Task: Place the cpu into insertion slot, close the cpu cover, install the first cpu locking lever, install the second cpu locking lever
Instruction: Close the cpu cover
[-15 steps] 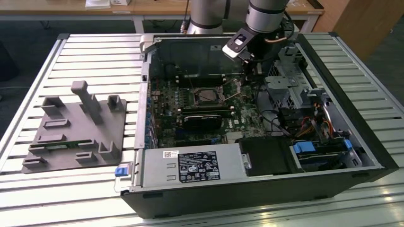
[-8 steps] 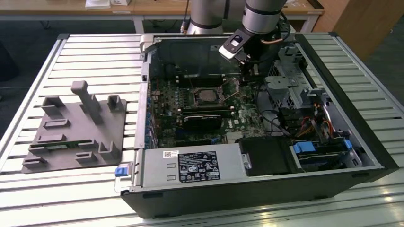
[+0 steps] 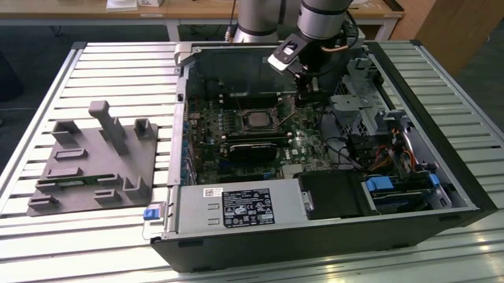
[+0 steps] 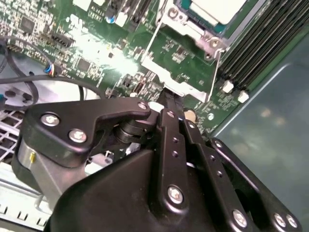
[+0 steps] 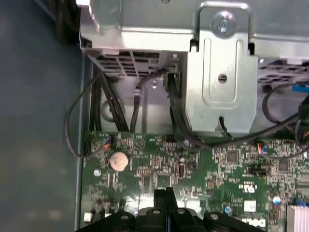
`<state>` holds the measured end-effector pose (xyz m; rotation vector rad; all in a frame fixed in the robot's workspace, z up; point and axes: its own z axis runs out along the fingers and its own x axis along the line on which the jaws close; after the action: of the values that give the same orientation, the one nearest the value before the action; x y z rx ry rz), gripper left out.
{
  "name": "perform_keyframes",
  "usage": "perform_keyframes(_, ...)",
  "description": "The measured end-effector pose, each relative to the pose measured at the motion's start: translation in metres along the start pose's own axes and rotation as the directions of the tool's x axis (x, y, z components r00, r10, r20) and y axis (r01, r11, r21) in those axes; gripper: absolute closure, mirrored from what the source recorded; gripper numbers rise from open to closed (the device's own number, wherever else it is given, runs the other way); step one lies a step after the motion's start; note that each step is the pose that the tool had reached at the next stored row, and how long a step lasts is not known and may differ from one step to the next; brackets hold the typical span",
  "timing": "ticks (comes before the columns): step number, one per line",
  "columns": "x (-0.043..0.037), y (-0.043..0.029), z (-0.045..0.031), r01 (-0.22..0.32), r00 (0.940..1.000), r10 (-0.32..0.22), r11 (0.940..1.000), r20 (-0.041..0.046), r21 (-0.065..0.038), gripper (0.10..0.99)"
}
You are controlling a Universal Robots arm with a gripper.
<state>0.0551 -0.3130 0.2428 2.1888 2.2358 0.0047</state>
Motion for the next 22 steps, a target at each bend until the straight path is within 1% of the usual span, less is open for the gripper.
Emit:
perform_keyframes(6, 0.0004, -0.0199, -0.0003, 0.000, 1.0000, 0.000, 1.0000, 0.0001, 0.000, 0.980)
perform_keyframes(11, 0.0007, -0.0339, -0.0002, 0.000, 1.0000, 0.000, 1.0000, 0.0000, 0.000, 0.980)
perform_keyframes(14, 0.0008, -0.0388, 0.0004, 0.000, 1.0000, 0.000, 1.0000, 0.0001, 0.000, 0.980)
perform_keyframes(18, 0.0008, -0.0414, 0.0027, 0.000, 1.0000, 0.000, 1.0000, 0.0002, 0.000, 0.980)
perform_keyframes(21, 0.0009, -0.0426, 0.0069, 0.000, 1.0000, 0.000, 1.0000, 0.0001, 0.000, 0.980)
perform_keyframes(22, 0.0009, -0.0441, 0.0084, 0.000, 1.0000, 0.000, 1.0000, 0.0001, 0.000, 0.980)
